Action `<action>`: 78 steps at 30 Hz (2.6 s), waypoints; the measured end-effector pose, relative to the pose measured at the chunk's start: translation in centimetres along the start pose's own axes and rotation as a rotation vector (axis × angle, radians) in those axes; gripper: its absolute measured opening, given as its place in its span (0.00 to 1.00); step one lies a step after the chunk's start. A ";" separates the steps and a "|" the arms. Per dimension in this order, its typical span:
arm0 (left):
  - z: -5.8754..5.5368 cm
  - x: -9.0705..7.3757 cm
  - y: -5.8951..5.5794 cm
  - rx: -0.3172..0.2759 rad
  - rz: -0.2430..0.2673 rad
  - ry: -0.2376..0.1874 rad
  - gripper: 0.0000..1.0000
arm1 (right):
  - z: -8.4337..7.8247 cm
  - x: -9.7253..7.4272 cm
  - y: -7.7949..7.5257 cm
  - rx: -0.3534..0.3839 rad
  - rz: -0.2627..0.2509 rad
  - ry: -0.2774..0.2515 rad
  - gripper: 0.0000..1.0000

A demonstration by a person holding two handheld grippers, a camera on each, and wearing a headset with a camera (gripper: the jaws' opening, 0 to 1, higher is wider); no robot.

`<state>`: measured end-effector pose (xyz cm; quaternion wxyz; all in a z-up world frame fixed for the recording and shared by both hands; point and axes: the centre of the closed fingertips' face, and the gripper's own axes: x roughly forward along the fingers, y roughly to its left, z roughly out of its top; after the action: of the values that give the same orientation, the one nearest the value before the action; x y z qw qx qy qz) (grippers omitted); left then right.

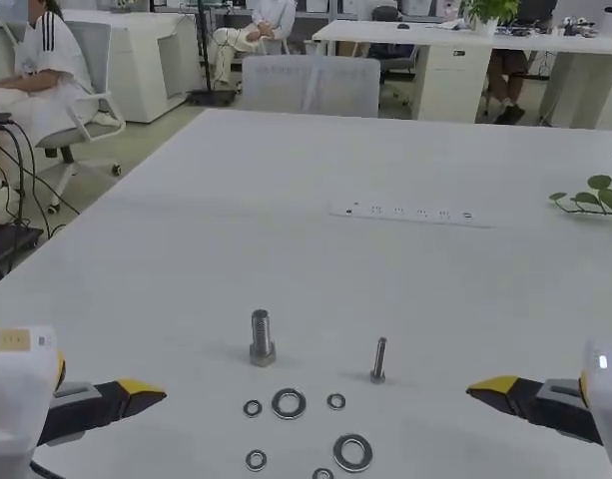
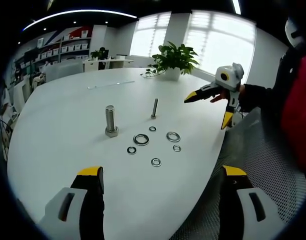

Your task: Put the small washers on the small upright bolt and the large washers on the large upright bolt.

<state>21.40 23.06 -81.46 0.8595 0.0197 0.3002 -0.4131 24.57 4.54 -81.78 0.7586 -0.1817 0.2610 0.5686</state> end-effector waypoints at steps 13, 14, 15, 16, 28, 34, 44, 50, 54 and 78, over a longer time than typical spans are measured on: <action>-0.1 0.0 0.0 -0.004 0.006 -0.002 0.96 | -0.2 0.1 0.2 0.000 0.007 0.009 0.91; -0.1 0.0 0.0 -0.006 0.005 -0.003 0.96 | -0.3 0.2 0.2 0.000 0.008 0.010 0.91; -0.1 0.0 0.0 -0.006 0.006 -0.004 0.96 | -0.3 0.2 0.2 -0.001 0.008 0.011 0.91; -0.1 0.0 0.0 -0.005 0.006 -0.001 0.96 | -0.3 0.2 0.2 0.000 0.009 0.012 0.91; 0.1 0.3 0.0 -0.002 0.009 0.003 0.96 | -0.5 0.2 0.1 -0.001 0.019 0.021 0.90; 0.4 0.4 -0.1 0.002 0.010 0.001 0.95 | -0.6 0.2 0.1 -0.009 0.022 0.027 0.90; 1.6 0.4 -0.4 0.029 0.009 0.004 0.94 | -0.2 -0.1 0.1 -0.036 0.030 0.040 0.89; 2.1 0.4 -0.2 0.042 0.014 -0.003 0.94 | 0.4 -0.3 0.2 -0.072 0.039 0.057 0.89; 2.0 0.6 -0.3 0.041 0.011 -0.001 0.94 | 0.7 -0.2 0.2 -0.099 0.048 0.073 0.87; 2.2 1.1 0.1 0.032 0.026 -0.025 0.92 | 2.6 2.3 0.4 -0.280 0.141 0.215 0.76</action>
<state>23.08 21.77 -80.30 0.8681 0.0323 0.2827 -0.4067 25.17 7.91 -81.09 0.6519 -0.3263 0.2710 0.6286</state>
